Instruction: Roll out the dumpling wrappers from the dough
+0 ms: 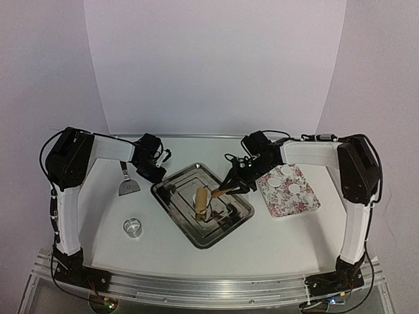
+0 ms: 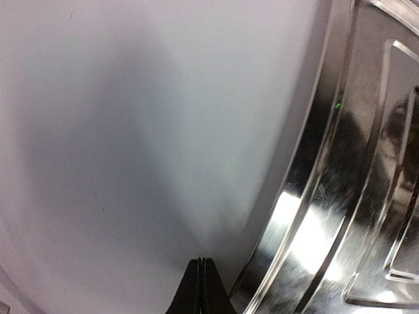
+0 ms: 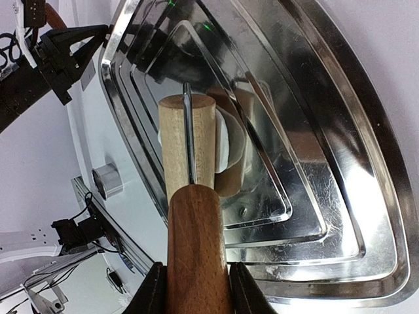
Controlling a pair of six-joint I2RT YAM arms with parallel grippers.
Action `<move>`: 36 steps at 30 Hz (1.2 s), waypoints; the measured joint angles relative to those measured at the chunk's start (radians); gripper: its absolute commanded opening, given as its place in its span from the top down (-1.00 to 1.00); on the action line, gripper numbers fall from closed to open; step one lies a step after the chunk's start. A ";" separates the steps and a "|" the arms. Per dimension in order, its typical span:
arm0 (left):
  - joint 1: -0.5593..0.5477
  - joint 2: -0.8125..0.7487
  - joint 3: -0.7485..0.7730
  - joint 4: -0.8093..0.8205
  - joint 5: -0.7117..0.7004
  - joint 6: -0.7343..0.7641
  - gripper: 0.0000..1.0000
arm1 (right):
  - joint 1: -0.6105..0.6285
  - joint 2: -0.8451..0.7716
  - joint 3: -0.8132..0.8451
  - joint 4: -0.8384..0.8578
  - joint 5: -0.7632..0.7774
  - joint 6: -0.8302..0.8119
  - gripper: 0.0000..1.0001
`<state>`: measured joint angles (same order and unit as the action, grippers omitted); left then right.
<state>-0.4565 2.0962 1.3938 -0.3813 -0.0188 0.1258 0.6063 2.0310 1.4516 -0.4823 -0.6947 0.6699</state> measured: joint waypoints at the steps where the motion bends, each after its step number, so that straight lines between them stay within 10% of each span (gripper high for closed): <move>1: 0.003 -0.001 -0.001 -0.004 -0.002 0.000 1.00 | -0.003 -0.003 -0.007 0.000 -0.002 -0.001 1.00; 17: 0.006 -0.002 0.000 -0.003 -0.003 -0.005 0.97 | -0.029 -0.041 -0.040 -0.027 -0.018 -0.013 1.00; 36: 0.007 -0.073 0.157 -0.198 0.163 -0.270 -0.08 | 0.052 0.065 0.394 -0.461 0.190 -0.091 1.00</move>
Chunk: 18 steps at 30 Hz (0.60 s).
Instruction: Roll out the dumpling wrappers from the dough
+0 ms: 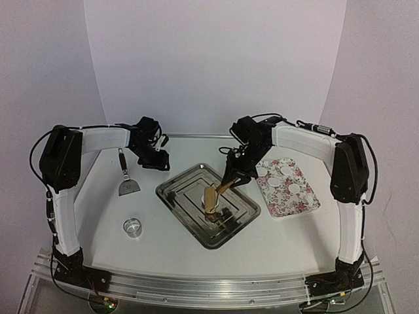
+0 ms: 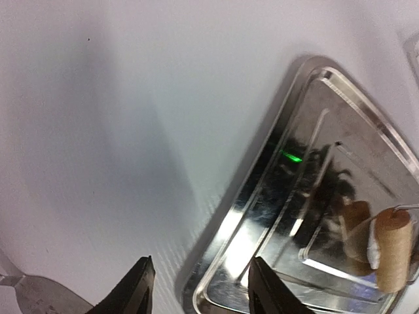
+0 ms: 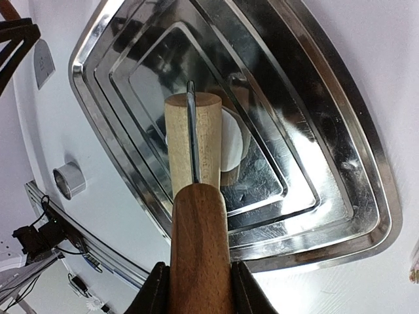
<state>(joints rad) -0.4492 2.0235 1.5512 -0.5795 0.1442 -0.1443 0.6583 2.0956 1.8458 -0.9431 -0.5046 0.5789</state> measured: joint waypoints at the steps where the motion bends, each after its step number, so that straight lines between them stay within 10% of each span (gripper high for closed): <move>1: 0.000 -0.020 -0.003 0.005 0.028 -0.031 -0.10 | 0.004 0.000 0.019 -0.014 0.013 0.000 1.00; 18: -0.190 -0.196 -0.242 0.102 0.235 -0.460 -0.22 | 0.001 -0.028 0.060 -0.066 0.047 -0.010 1.00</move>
<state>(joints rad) -0.6396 1.8276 1.3092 -0.4779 0.3789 -0.6039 0.6590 2.0678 1.9056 -1.0090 -0.4573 0.5686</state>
